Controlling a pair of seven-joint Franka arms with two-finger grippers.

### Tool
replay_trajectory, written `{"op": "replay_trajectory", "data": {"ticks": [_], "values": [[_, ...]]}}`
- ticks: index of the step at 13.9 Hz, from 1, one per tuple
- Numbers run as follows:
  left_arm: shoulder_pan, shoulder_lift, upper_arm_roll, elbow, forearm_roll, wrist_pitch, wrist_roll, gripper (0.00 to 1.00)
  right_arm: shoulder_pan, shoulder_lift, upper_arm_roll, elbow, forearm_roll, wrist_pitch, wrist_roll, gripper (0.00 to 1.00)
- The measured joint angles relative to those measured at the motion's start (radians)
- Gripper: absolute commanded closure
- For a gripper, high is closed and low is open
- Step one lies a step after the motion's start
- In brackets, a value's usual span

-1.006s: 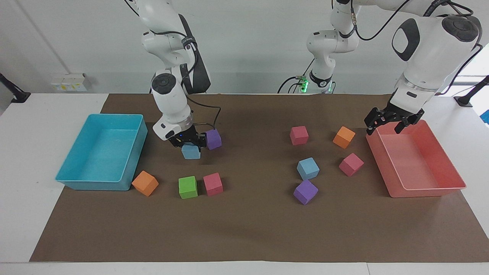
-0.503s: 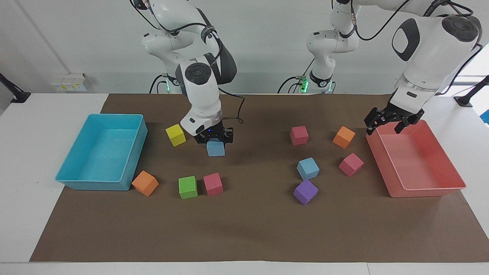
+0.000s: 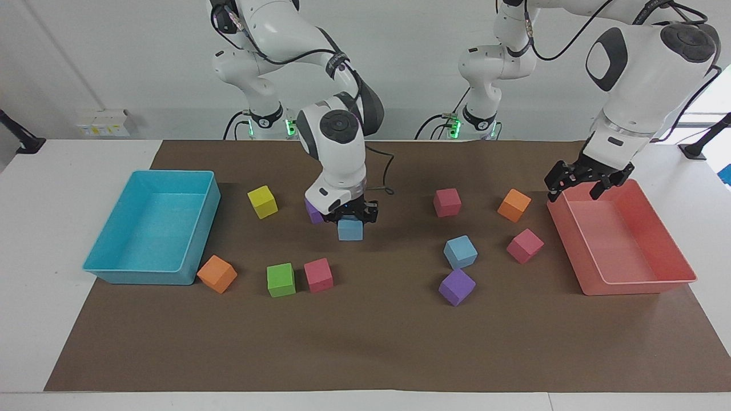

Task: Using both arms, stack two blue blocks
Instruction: 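Carry the light-blue cube with the right gripper toward the table center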

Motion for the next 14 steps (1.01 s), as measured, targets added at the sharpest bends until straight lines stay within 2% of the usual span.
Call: {"op": "replay_trajectory", "data": {"ticks": [5,14], "values": [[0.0,0.0,0.0,0.0,0.0,0.0,0.0,0.0,0.038,0.062,0.0,0.01,0.0,0.082,0.0,1.0],[0.0,0.0,0.0,0.0,0.0,0.0,0.0,0.0,0.051,0.08,0.0,-0.023,0.0,0.14,0.0,0.99]]}}
